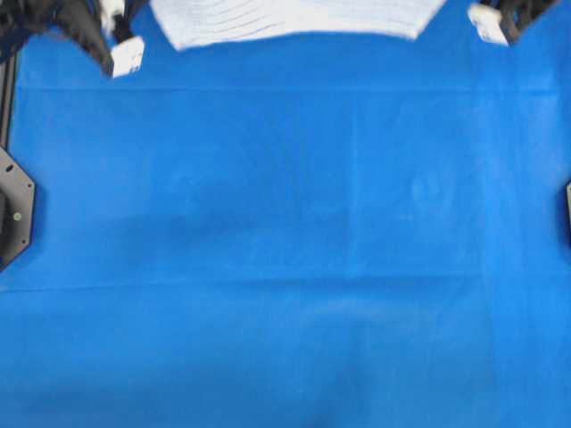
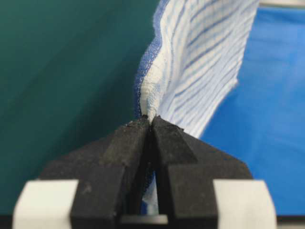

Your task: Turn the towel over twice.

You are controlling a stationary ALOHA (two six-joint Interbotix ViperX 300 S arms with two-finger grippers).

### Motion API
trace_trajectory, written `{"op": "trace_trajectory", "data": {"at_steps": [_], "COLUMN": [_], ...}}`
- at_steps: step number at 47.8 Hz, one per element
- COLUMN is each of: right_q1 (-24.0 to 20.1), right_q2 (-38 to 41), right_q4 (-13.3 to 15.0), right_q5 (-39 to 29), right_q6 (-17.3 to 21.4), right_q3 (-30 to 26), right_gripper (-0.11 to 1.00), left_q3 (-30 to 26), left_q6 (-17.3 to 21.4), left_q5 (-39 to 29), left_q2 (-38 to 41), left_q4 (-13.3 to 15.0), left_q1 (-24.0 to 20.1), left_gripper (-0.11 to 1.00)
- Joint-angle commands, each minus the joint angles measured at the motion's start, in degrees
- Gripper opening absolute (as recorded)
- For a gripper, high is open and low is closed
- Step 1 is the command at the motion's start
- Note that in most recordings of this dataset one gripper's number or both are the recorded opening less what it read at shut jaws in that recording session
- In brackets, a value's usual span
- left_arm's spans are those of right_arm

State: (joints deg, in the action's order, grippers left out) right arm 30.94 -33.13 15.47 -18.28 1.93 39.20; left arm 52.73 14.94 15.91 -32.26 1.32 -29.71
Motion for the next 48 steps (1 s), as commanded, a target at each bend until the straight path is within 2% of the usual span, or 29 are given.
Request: {"op": "trace_trajectory", "data": {"at_steps": [1, 15, 21, 26, 39, 48], "right_q1": [-2.9, -13.4, -17.5, -21.2, -29.4, -34.1], "right_q2": [-2.7, -6.6, -6.5, -6.1, -2.5, 1.0], "right_q4": [-0.7, -2.1, -2.6, -3.2, -3.5, -3.5], "right_q5": [-2.7, -9.6, -10.1, -9.9, -8.8, -4.0], "right_q6": [0.3, 3.3, 5.4, 7.8, 14.4, 18.8], "right_q3": [0.2, 4.7, 6.9, 9.1, 14.5, 17.4], "right_gripper": [0.02, 0.02, 0.02, 0.02, 0.02, 0.02], "left_q3": [0.5, 6.6, 8.8, 9.8, 12.1, 12.7], "left_q6": [0.0, -0.1, -3.4, -5.9, -7.4, -10.3], "left_q5": [-3.1, -9.1, -10.6, -11.6, -12.3, -11.3], "left_q2": [-2.6, -7.2, -8.0, -7.8, -4.8, 0.2], "left_q4": [0.0, -0.1, 0.0, 0.0, 0.0, 0.0], "left_q1": [2.4, 11.1, 15.5, 18.9, 28.7, 33.3], "left_gripper": [0.01, 0.01, 0.01, 0.01, 0.01, 0.01]}}
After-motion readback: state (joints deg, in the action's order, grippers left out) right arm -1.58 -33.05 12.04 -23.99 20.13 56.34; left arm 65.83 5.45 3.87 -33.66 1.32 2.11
